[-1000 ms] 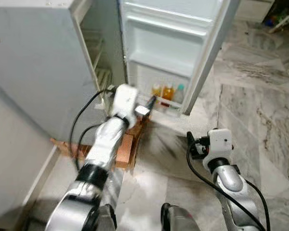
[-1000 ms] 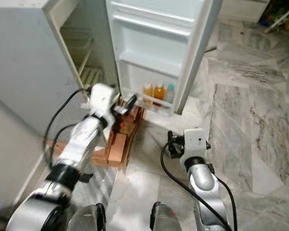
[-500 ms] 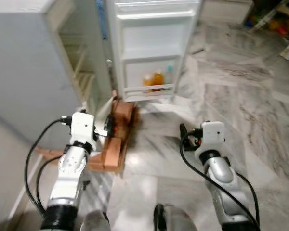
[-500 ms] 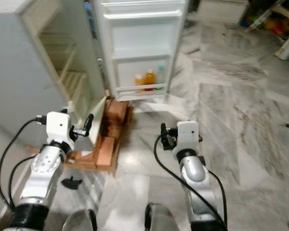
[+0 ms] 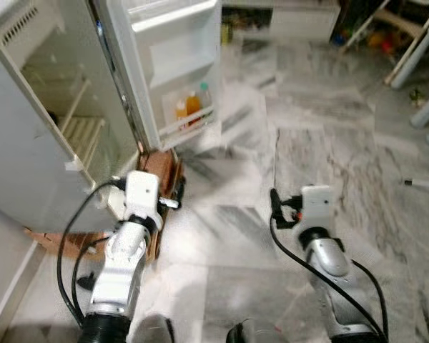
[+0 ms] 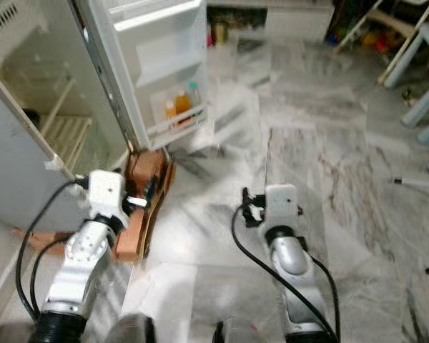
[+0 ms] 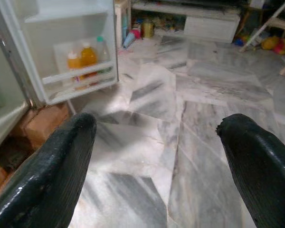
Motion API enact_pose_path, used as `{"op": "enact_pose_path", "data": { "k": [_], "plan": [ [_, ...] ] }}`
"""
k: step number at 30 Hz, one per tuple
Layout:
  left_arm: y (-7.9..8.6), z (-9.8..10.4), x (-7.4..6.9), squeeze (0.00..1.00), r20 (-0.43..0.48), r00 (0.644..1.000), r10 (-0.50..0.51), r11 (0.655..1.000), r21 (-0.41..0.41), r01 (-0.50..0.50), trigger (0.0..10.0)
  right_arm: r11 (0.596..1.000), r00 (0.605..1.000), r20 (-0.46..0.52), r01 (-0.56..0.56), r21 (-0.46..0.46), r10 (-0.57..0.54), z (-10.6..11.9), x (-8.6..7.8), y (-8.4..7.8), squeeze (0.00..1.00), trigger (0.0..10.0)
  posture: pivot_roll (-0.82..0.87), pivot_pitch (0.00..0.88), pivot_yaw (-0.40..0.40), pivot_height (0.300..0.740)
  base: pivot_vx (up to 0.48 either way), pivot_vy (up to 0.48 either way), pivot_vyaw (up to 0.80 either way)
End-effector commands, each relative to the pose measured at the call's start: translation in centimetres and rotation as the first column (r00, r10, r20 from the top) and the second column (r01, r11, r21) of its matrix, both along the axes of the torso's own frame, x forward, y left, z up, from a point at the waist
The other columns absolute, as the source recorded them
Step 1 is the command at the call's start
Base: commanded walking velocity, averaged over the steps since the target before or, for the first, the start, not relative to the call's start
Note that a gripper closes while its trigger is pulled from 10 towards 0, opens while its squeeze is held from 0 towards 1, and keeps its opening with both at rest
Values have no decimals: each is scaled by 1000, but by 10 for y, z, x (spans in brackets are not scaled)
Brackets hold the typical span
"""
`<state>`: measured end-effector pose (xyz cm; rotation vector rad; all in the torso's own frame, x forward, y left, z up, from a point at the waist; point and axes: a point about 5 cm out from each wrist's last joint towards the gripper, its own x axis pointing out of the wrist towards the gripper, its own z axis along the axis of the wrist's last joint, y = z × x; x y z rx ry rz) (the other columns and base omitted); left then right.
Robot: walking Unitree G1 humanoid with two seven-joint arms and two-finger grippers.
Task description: Restocking fridge
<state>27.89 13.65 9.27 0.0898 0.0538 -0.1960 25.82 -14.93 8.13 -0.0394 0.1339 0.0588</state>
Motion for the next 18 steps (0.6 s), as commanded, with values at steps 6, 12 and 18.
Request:
{"op": "enact_pose_path", "data": {
  "k": [6, 12, 18],
  "plan": [
    [3, -1, 0, 0, -14, 1000, 14, 1000, 13, -14, 10000, 1000, 999, 40, -10, -12, 10, 6, 2, 2, 0, 10000, -25, 94, 2, 740, 426, -43, 0],
    [3, -1, 1, 0, -18, 1000, 19, 1000, 13, -19, 10000, 1000, 998, 68, -9, -10, 10, 11, 4, 2, 0, 10000, -25, 93, 0, 740, 464, 0, 469],
    [2, -1, 2, 0, -15, 1000, 19, 1000, 12, -19, 10000, 1000, 997, 73, -12, -8, 13, 11, 5, 3, 0, 10000, -28, 92, 0, 740, 480, 0, 557]
  ]
}}
